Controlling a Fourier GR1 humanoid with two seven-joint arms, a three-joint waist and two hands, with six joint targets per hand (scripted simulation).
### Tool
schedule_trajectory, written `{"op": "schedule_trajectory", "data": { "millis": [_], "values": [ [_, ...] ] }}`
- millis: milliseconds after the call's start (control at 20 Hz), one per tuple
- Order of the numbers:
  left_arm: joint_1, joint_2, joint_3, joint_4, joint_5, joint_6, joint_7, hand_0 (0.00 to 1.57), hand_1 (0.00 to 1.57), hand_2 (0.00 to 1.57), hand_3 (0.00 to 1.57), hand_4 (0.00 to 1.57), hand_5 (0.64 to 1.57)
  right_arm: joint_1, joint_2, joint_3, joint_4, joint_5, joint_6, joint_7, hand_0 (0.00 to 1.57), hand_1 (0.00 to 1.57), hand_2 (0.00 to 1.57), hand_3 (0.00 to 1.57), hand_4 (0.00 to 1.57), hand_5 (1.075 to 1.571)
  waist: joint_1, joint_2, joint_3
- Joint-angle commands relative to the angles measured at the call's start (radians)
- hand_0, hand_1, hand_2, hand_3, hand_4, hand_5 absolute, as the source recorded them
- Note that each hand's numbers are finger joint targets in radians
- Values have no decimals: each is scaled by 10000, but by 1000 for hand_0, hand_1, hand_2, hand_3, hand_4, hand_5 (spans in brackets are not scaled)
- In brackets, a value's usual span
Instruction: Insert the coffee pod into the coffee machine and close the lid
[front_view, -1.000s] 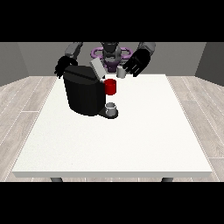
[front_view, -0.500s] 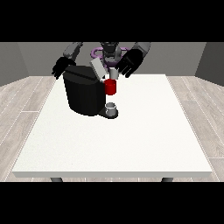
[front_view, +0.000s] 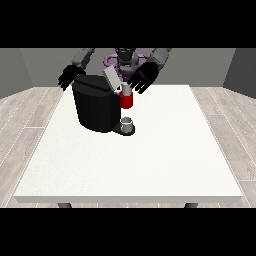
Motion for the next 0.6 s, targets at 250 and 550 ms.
{"op": "schedule_trajectory", "data": {
  "millis": [250, 550],
  "values": [
    [-567, -84, -77, -32, -77, -334, 37, 1185, 1185, 1262, 1197, 492, 1571, 72, 335, 204, 322, 246, -489, -551, 0, 0, 0, 0, 481, 1571, 304, 120, 2],
    [-2, -552, -236, 126, -342, 210, 169, 1160, 1160, 1244, 1185, 506, 1571, 331, 206, -64, 323, 85, -286, -617, 0, 0, 0, 0, 448, 1571, 192, 55, 1]
  ]
}}
